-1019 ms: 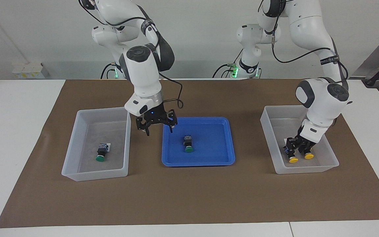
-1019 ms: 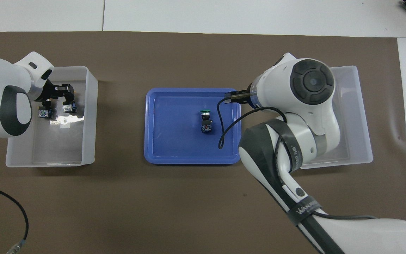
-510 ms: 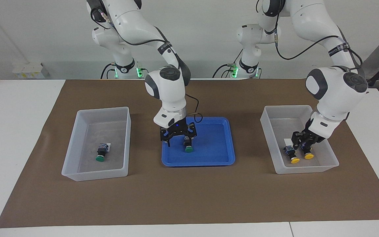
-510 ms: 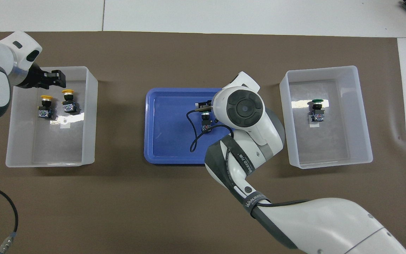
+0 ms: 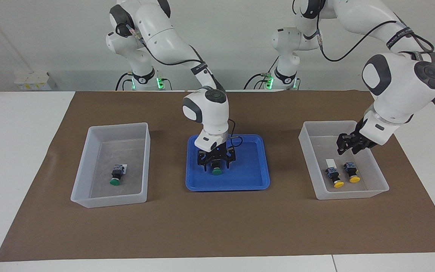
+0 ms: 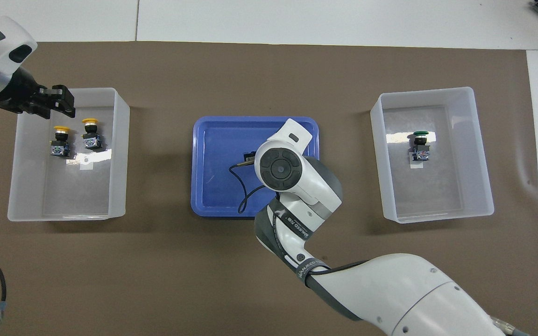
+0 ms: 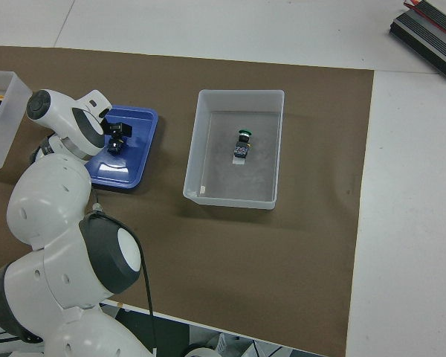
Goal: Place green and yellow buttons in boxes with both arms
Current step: 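Reach and grasp the last green button with the right gripper, then carry the green button into the nearby box and release it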
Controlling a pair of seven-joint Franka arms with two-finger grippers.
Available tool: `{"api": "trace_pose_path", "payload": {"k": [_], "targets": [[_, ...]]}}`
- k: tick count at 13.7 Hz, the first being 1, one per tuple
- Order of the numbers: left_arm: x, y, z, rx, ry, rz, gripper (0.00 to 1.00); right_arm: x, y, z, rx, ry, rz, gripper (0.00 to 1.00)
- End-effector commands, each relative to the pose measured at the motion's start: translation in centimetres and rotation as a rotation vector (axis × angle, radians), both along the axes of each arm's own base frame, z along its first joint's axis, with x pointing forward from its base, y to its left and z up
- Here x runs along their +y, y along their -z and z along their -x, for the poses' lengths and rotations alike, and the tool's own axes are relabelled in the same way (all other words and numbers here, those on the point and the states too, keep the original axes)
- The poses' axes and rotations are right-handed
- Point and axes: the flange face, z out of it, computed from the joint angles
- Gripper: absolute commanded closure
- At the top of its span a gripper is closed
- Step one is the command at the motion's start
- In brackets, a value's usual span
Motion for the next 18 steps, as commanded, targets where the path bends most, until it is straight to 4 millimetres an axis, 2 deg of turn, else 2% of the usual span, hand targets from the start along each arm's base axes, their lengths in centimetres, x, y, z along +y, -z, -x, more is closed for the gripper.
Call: {"api": "trace_pose_path", "payload": {"k": [1,3,4,5,6,8,11,13,15,18], "targets": [[-0.3,-3.1,1.2,0.034,0.025,-0.029,0.46,-0.2,-0.3,-0.2,-0.004,0.011,0.022,1.0],[-0.6,-5.8,2.8,0.033,0.032,-0.032,0.46,-0.3,-0.3,0.0,0.007,0.037,0.025,1.0],[-0.5,-6.6,3.4,0.038,0.036,-0.044,0.46,-0.5,-1.0,0.0,0.006,0.054,0.026,1.0],[-1.1,-7.3,4.1,0.047,0.049,-0.066,0.46,-1.2,-2.4,-0.4,0.001,0.063,0.031,1.0],[-1.6,-7.6,4.4,0.05,0.06,-0.093,0.46,-2.7,-4.6,-0.9,-0.017,0.079,0.027,1.0],[-2.0,-9.1,5.3,0.024,0.075,-0.119,0.46,-6.9,-8.6,-2.1,-0.034,0.12,0.027,1.0],[-1.9,-8.5,6.2,0.047,0.139,-0.111,0.46,-13.4,-13.4,-3.4,-0.025,0.129,0.033,1.0],[-1.9,-7.3,7.2,0.07,0.148,-0.109,0.46,-19.1,-15.8,-4.1,0.023,0.104,0.038,1.0],[-1.7,-5.7,8.4,0.081,0.169,-0.107,0.46,-24.7,-16.5,-4.6,0.073,0.054,0.09,1.0],[-1.9,-4.8,8.6,0.058,0.181,-0.104,0.46,-31.3,-14.5,-4.8,0.101,0.019,0.086,1.0]]}}
